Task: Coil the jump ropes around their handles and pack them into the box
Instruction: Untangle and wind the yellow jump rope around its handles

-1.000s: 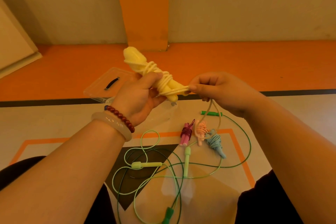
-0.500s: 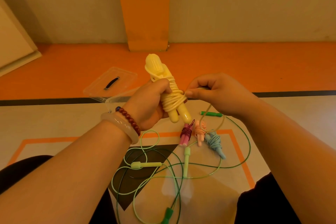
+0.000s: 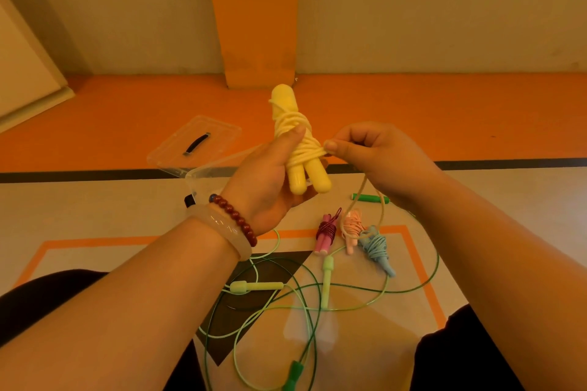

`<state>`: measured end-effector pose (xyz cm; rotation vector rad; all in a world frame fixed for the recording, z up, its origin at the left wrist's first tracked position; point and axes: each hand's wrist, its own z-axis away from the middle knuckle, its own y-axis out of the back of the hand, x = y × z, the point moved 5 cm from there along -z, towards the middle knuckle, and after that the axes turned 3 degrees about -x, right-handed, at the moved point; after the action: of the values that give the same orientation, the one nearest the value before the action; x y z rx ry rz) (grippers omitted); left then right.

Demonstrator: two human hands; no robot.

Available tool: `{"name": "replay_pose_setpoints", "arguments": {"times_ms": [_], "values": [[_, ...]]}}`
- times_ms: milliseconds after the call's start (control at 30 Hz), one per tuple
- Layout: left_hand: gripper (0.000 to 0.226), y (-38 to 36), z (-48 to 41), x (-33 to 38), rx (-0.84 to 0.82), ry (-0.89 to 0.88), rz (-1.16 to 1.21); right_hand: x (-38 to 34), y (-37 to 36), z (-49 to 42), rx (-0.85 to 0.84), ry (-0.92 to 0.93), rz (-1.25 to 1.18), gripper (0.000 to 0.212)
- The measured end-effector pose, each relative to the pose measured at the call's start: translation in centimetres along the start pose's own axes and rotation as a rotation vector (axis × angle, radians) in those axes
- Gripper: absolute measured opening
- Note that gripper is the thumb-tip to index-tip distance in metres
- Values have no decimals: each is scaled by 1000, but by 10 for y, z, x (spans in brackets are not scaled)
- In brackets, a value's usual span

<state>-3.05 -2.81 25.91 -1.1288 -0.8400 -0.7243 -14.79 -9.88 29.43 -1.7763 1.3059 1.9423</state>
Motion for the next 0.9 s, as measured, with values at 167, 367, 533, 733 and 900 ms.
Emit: {"name": "replay_pose_setpoints", "arguments": {"times_ms": [167,367,533,733,900], "values": [[13,-1,0,4,-9,-30,28,4,-1,1,28,-37,0,15],[19,3,0,2,23,-38,59,3,-4,4,12,-12,90,22],[29,2,3,2,-37,13,110,1,-12,6,-76,-20,71,18],[32,2,3,1,-13,29,-37,-1,-16,7,-178,13,71,14],[14,4,2,6,82,-88,-178,-3,-14,8,-272,18,193,12]]}}
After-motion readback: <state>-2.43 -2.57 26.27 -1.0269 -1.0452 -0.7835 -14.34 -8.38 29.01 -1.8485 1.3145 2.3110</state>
